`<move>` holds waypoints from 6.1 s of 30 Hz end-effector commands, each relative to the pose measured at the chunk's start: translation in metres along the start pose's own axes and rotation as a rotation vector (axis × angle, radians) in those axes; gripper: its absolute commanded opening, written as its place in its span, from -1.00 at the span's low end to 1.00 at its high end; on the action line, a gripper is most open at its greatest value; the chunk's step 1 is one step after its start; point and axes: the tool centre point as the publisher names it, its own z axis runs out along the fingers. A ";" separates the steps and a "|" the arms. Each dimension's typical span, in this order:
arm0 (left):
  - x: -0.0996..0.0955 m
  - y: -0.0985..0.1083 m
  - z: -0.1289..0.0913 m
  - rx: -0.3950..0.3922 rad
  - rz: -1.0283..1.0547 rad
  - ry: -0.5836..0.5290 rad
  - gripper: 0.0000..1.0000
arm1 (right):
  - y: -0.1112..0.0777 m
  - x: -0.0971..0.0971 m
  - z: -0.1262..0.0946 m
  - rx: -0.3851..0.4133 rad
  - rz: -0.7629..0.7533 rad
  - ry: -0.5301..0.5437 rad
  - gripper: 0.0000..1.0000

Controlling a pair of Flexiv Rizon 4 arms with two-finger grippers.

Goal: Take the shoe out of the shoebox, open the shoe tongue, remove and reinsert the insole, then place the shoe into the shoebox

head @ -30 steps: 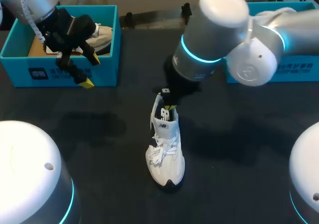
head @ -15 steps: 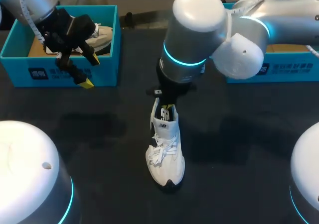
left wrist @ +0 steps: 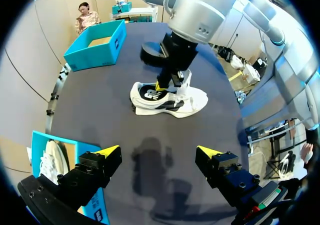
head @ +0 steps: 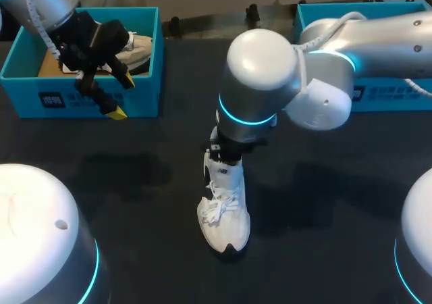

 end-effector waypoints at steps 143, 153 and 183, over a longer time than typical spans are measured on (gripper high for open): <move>0.001 0.000 0.000 -0.003 0.000 -0.002 1.00 | 0.003 0.010 0.002 0.377 0.085 0.036 -1.00; 0.001 0.000 0.000 -0.003 0.000 -0.002 1.00 | -0.013 0.015 -0.004 0.457 0.088 0.036 -1.00; 0.001 0.000 0.000 -0.003 0.000 -0.002 1.00 | -0.020 0.019 -0.006 0.488 0.064 -0.018 1.00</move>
